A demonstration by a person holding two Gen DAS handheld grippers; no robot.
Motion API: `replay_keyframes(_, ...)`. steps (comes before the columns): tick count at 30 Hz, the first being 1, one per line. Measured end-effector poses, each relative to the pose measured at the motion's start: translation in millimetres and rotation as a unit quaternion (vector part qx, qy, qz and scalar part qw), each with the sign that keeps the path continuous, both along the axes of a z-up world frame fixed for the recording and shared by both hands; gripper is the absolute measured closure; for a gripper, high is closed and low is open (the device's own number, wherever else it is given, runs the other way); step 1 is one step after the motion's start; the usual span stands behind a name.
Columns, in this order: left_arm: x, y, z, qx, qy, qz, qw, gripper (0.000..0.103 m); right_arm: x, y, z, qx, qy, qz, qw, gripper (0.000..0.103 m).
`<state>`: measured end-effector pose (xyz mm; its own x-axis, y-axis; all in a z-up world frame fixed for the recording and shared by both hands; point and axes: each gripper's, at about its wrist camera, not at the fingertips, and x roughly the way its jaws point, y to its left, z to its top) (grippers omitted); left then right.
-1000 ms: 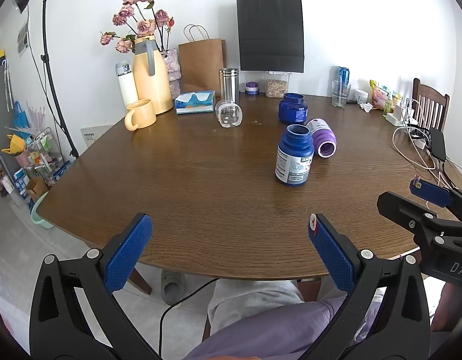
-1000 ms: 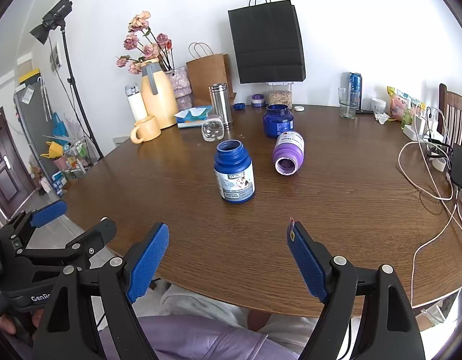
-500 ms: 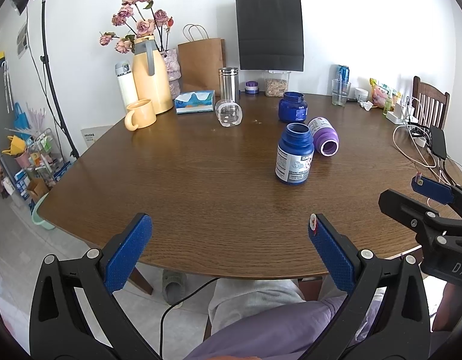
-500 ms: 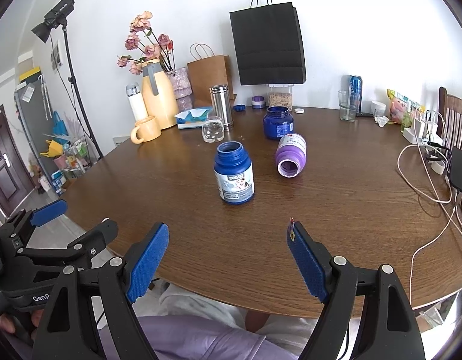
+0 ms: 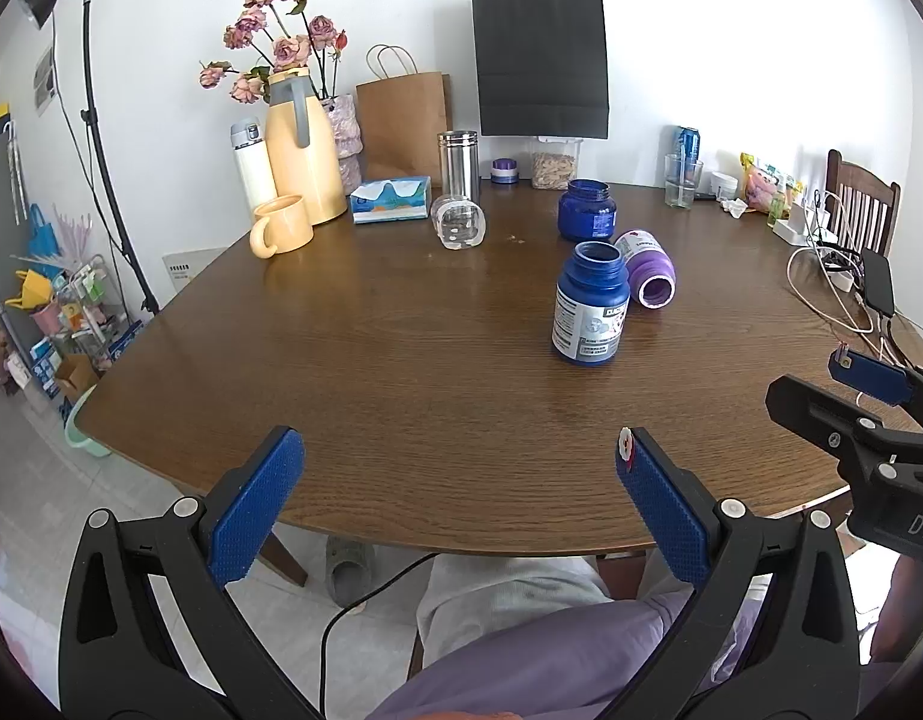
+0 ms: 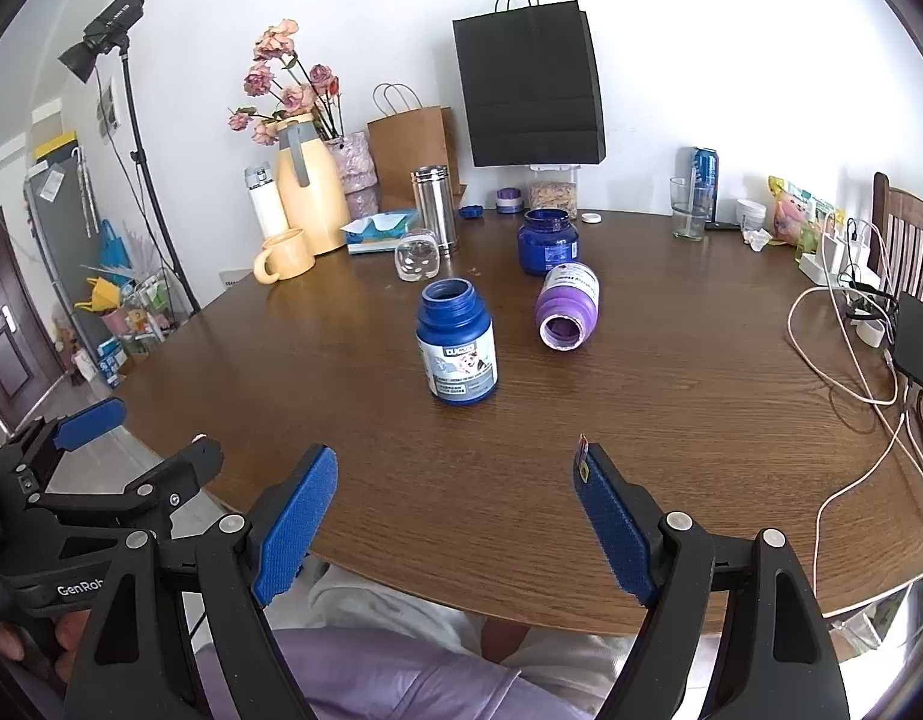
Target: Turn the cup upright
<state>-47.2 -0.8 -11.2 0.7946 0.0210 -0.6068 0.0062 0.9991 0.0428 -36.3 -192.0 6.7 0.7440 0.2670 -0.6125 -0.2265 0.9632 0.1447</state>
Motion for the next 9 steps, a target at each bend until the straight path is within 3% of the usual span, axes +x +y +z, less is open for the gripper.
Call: replay_keyframes(9,0.0,1.6,0.6,-0.001,-0.003,-0.001,1.0000,0.000,0.2,0.4,-1.1,0.000,0.002,0.000,1.000,0.018)
